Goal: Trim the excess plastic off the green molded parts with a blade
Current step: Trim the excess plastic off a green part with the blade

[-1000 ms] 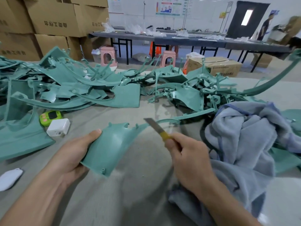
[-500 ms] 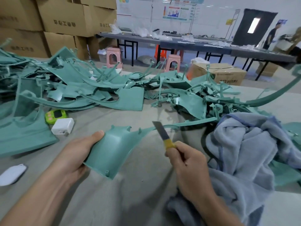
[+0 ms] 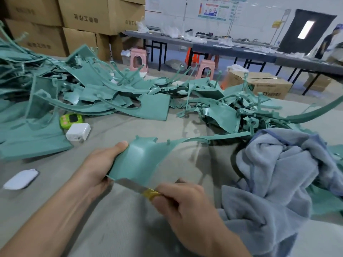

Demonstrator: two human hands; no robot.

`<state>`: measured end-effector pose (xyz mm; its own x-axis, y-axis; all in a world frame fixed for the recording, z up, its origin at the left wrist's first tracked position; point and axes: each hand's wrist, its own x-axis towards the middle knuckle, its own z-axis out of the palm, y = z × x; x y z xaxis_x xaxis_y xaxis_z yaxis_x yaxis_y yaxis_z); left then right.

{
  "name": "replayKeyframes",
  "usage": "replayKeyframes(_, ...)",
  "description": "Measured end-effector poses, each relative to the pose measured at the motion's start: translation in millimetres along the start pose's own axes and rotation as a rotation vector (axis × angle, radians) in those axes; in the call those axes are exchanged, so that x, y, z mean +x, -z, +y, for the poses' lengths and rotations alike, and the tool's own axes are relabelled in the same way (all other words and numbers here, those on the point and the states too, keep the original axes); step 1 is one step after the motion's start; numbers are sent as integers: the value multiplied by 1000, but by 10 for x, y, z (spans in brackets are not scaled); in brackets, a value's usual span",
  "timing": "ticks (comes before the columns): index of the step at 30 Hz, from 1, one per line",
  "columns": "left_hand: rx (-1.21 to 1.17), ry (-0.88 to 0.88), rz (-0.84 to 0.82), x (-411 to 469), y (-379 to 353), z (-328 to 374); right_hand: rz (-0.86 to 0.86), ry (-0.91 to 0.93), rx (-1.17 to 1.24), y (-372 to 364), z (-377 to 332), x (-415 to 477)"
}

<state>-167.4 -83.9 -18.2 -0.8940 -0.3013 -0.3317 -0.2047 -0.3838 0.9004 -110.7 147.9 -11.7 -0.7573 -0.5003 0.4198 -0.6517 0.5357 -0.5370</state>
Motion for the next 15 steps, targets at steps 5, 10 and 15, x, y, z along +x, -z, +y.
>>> replayKeyframes(5, 6, 12, -27, 16, 23, 7, 399, -471, 41, 127, 308, 90)
replayKeyframes(10, 4, 35, -28, 27, 4, -22, 88, -85, -18, 55, 50, 0)
replayKeyframes(15, 37, 23, -2, 71, 34, -6, 323, -449, -44, 104, 274, 126)
